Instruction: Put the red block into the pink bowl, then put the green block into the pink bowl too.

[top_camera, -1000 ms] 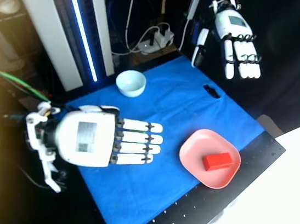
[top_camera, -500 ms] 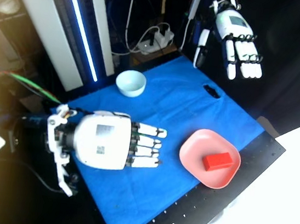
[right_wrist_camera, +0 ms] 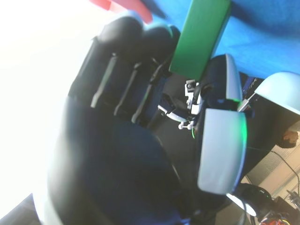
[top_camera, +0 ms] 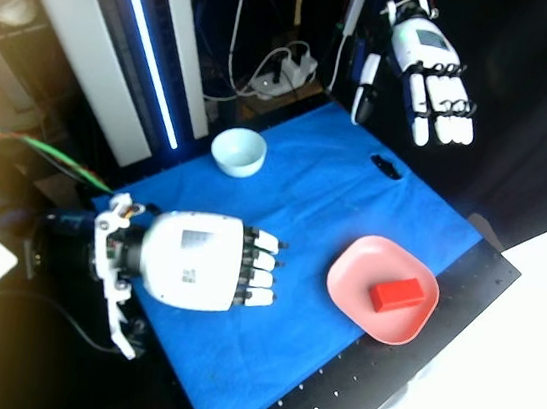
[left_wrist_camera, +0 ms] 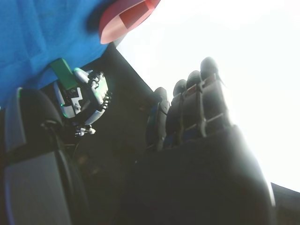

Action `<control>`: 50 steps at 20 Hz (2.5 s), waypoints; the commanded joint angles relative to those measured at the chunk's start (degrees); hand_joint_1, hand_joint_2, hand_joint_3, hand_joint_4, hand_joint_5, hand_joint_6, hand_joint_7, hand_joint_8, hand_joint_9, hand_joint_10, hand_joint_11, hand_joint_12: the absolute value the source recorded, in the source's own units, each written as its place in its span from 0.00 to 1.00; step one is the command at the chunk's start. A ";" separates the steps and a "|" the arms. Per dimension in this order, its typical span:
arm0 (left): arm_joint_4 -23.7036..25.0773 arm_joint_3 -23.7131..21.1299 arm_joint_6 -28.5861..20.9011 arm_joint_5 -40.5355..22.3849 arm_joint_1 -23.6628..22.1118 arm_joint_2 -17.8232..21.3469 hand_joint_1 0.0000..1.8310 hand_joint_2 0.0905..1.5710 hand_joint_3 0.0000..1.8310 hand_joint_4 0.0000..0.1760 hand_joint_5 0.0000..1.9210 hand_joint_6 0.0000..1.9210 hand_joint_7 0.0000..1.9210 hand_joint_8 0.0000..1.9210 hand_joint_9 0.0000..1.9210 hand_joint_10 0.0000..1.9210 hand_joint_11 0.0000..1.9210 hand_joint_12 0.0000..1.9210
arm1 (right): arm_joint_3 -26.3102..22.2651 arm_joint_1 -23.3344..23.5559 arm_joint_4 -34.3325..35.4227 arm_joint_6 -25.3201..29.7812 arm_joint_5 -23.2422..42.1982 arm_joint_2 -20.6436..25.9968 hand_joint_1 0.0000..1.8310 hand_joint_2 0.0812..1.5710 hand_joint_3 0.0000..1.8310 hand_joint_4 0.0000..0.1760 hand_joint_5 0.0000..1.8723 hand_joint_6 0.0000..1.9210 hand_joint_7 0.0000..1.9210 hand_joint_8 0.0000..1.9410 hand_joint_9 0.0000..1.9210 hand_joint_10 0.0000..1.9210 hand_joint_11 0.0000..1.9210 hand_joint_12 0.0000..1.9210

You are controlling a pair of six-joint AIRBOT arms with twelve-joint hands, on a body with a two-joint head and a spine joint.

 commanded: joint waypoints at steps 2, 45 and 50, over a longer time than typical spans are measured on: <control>0.23 -0.18 -0.12 -7.12 -0.47 -0.08 0.54 0.53 0.00 0.24 0.07 0.00 0.01 0.00 0.00 0.00 0.00 0.05 | 0.44 1.19 3.68 0.29 4.80 -0.20 0.70 0.67 0.00 0.00 0.63 0.25 0.53 0.61 0.45 0.80 0.39 0.96; 1.61 -0.40 -1.72 -11.04 -0.73 0.12 0.53 0.52 0.00 0.39 0.06 0.00 0.03 0.00 0.02 0.00 0.00 0.18 | 5.91 9.43 11.35 0.28 11.23 -4.59 0.38 0.48 0.00 1.00 0.00 0.00 0.00 0.00 0.00 0.00 0.00 0.00; 2.24 -1.83 -2.71 -13.44 0.46 1.32 0.51 0.51 0.00 0.54 0.07 0.00 0.03 0.00 0.01 0.00 0.00 0.10 | -0.80 1.89 16.94 0.27 17.63 2.75 0.47 0.45 0.00 0.87 0.02 0.01 0.00 0.00 0.00 0.00 0.00 0.00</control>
